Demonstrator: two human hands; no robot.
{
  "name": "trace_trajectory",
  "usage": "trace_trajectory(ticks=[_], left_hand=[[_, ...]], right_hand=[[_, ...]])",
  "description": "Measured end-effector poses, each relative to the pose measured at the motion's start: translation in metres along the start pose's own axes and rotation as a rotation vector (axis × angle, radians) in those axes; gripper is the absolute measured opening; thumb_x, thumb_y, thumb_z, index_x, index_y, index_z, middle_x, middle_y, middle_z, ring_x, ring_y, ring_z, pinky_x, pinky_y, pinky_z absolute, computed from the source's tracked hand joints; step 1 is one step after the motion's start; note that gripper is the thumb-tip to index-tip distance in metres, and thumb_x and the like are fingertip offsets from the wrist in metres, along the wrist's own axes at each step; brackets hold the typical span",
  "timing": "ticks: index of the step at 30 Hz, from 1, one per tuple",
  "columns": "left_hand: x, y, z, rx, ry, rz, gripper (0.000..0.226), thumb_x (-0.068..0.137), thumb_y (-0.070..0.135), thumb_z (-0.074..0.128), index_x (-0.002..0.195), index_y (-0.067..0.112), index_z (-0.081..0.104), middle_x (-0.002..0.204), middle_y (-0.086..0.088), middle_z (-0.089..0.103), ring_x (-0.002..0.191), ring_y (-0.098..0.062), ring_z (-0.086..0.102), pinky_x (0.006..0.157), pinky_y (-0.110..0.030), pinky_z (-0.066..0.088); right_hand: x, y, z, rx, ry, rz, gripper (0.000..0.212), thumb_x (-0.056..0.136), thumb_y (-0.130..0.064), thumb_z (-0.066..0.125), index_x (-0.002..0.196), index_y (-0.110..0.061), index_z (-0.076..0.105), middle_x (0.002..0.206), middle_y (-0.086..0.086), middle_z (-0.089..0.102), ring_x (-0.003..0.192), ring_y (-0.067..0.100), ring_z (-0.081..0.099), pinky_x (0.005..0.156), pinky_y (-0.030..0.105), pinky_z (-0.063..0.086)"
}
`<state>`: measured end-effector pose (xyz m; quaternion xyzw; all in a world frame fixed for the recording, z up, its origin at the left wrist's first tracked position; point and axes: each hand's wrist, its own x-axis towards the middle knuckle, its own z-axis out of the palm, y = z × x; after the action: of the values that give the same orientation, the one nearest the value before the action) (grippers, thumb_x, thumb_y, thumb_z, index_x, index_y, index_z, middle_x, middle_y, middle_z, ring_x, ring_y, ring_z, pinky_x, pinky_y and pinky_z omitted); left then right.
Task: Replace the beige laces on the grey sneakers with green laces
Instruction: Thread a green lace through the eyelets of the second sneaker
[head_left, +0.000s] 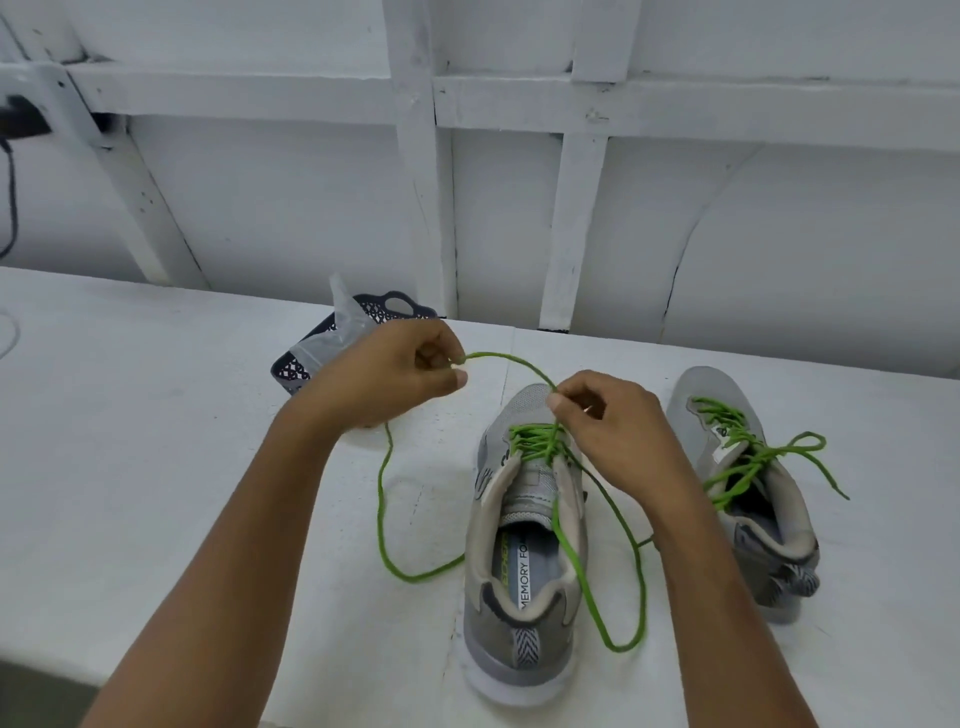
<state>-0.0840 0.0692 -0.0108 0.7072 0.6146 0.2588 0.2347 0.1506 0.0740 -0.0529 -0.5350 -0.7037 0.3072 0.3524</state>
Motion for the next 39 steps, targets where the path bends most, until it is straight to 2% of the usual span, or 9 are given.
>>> trace_trajectory(ticks=[2, 4, 9, 12, 18, 23, 30, 34, 39], left_hand=[[-0.003, -0.008, 0.002, 0.122, 0.086, 0.031, 0.024, 0.090, 0.025, 0.071, 0.112, 0.022, 0.062, 0.106, 0.008, 0.061, 0.093, -0.007, 0.058, 0.077, -0.016, 0.046], [-0.010, -0.011, 0.003, 0.084, 0.088, 0.065, 0.015, 0.090, 0.023, 0.071, 0.102, 0.021, 0.063, 0.100, 0.011, 0.060, 0.087, -0.005, 0.058, 0.072, -0.015, 0.044], [-0.019, -0.021, 0.024, 0.318, -0.587, -0.018, 0.010, 0.082, 0.033, 0.076, 0.087, 0.027, 0.070, 0.083, 0.012, 0.070, 0.077, -0.006, 0.064, 0.074, -0.032, 0.054], [-0.025, -0.026, 0.053, 0.385, -0.719, -0.032, 0.021, 0.080, 0.037, 0.077, 0.094, 0.023, 0.070, 0.079, 0.014, 0.064, 0.076, -0.010, 0.059, 0.075, -0.032, 0.052], [-0.026, -0.035, 0.070, 0.413, -0.655, 0.071, 0.006, 0.085, 0.024, 0.071, 0.090, 0.021, 0.071, 0.090, 0.003, 0.070, 0.085, -0.017, 0.061, 0.073, -0.030, 0.050], [-0.025, -0.046, 0.064, 0.407, -0.598, 0.078, 0.009, 0.085, 0.024, 0.071, 0.088, 0.024, 0.063, 0.079, 0.012, 0.056, 0.078, -0.012, 0.052, 0.059, -0.023, 0.038], [-0.024, -0.051, 0.063, 0.381, -0.497, 0.151, 0.010, 0.084, 0.012, 0.059, 0.082, 0.018, 0.066, 0.074, 0.008, 0.061, 0.072, -0.014, 0.054, 0.054, -0.022, 0.039], [-0.018, -0.045, 0.041, 0.004, -0.363, 0.103, 0.012, 0.082, 0.006, 0.066, 0.078, 0.017, 0.063, 0.074, 0.000, 0.071, 0.066, -0.013, 0.067, 0.064, -0.031, 0.056], [-0.009, -0.029, 0.024, -0.186, -0.296, 0.179, 0.005, 0.089, 0.012, 0.072, 0.092, 0.016, 0.074, 0.074, 0.003, 0.073, 0.064, -0.009, 0.067, 0.068, -0.026, 0.058]], right_hand=[[0.001, 0.001, 0.000, 0.019, 0.007, 0.060, 0.008, 0.091, -0.028, 0.067, 0.093, -0.026, 0.059, 0.075, -0.003, 0.065, 0.071, 0.004, 0.059, 0.061, 0.017, 0.040], [0.000, -0.002, 0.002, 0.017, 0.013, 0.059, 0.013, 0.089, -0.029, 0.069, 0.087, -0.024, 0.058, 0.070, -0.004, 0.063, 0.066, 0.003, 0.056, 0.058, 0.015, 0.039], [-0.010, -0.020, 0.008, -0.226, -0.140, 0.045, 0.043, 0.083, -0.052, 0.069, 0.066, -0.012, 0.066, 0.053, -0.004, 0.054, 0.052, 0.005, 0.046, 0.053, 0.024, 0.036], [-0.014, -0.025, 0.014, -0.332, -0.206, 0.088, 0.049, 0.079, -0.055, 0.070, 0.067, -0.008, 0.066, 0.057, 0.006, 0.055, 0.054, 0.012, 0.045, 0.055, 0.030, 0.037], [-0.017, -0.032, 0.009, -0.345, -0.187, 0.208, 0.029, 0.076, -0.034, 0.073, 0.059, -0.011, 0.066, 0.050, -0.008, 0.052, 0.054, 0.009, 0.046, 0.054, 0.026, 0.038], [-0.023, -0.030, 0.006, -0.240, -0.175, 0.243, 0.027, 0.079, -0.033, 0.075, 0.059, -0.015, 0.069, 0.046, -0.014, 0.054, 0.048, 0.002, 0.046, 0.054, 0.024, 0.039], [-0.031, -0.025, 0.011, -0.165, -0.167, 0.234, 0.025, 0.084, -0.038, 0.073, 0.067, -0.020, 0.074, 0.050, -0.017, 0.057, 0.054, 0.000, 0.052, 0.059, 0.025, 0.041], [-0.035, -0.017, 0.014, -0.135, -0.182, 0.213, 0.016, 0.089, -0.033, 0.068, 0.080, -0.024, 0.078, 0.080, 0.001, 0.068, 0.083, 0.018, 0.063, 0.073, 0.031, 0.047], [-0.037, -0.014, 0.016, -0.090, -0.169, 0.204, 0.013, 0.086, -0.018, 0.072, 0.085, -0.029, 0.078, 0.077, -0.016, 0.066, 0.081, 0.001, 0.061, 0.077, 0.023, 0.047]])
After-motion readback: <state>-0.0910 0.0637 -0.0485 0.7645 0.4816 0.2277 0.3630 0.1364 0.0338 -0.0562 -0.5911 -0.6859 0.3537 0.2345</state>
